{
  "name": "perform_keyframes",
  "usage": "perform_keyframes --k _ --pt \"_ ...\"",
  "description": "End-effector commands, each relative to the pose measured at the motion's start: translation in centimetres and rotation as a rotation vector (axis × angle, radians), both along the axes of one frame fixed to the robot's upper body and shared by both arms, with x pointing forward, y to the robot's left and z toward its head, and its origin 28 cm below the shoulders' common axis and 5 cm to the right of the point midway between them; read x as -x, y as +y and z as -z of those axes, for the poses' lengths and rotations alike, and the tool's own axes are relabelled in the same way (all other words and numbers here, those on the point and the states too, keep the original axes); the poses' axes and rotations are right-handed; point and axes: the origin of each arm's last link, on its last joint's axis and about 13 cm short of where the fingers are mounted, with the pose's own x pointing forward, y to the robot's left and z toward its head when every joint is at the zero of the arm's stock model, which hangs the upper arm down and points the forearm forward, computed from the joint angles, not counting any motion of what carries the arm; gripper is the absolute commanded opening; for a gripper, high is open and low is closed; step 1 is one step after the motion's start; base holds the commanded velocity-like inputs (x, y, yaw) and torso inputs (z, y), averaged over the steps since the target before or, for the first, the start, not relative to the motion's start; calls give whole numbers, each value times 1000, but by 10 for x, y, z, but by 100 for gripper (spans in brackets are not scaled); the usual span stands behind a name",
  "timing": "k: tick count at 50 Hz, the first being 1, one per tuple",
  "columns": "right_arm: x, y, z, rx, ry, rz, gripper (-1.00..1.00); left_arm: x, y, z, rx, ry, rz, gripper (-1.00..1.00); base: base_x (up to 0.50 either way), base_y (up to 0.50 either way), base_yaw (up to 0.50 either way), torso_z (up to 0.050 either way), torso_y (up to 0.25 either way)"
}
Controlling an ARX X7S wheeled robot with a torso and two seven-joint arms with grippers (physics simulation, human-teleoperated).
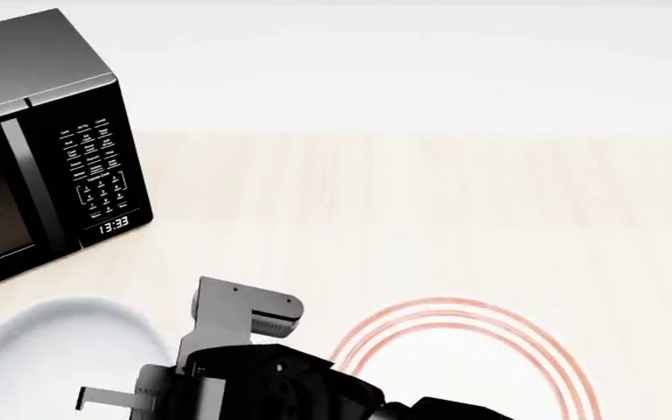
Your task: Put the white bowl to the right of the plate.
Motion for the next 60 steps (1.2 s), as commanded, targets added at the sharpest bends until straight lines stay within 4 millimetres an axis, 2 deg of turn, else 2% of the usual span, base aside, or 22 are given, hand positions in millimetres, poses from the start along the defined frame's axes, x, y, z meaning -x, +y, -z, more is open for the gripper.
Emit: perform_keyframes --k 1,4,9,19,30,34,43,60 --pt "-6 7 -42 54 -84 35 -100 0 0 0 4 -1 -1 100 0 0 0 0 0" --pt "2 5 -76 73 -127 84 -100 -1 0 0 3 0 0 100 0 0 0 0 0" --pt "17 -9 -109 140 -165 117 -100 -2 0 0 3 3 -5 100 0 0 0 0 0" --pt "28 -37 -142 207 -182 160 -100 -2 0 1 3 5 -12 100 0 0 0 0 0" --pt "23 -82 -174 211 -183 318 -100 -4 1 2 8 11 -19 100 0 0 0 0 0" --pt "13 -104 -188 182 -162 391 -100 -6 0 2 5 16 -19 100 0 0 0 0 0" --pt "0 -144 -202 107 -122 486 -100 -9 -2 2 2 25 -19 100 0 0 0 0 1" --pt "-17 -210 -201 -6 -41 636 -100 -14 -5 4 -9 42 -9 100 0 0 0 0 1"
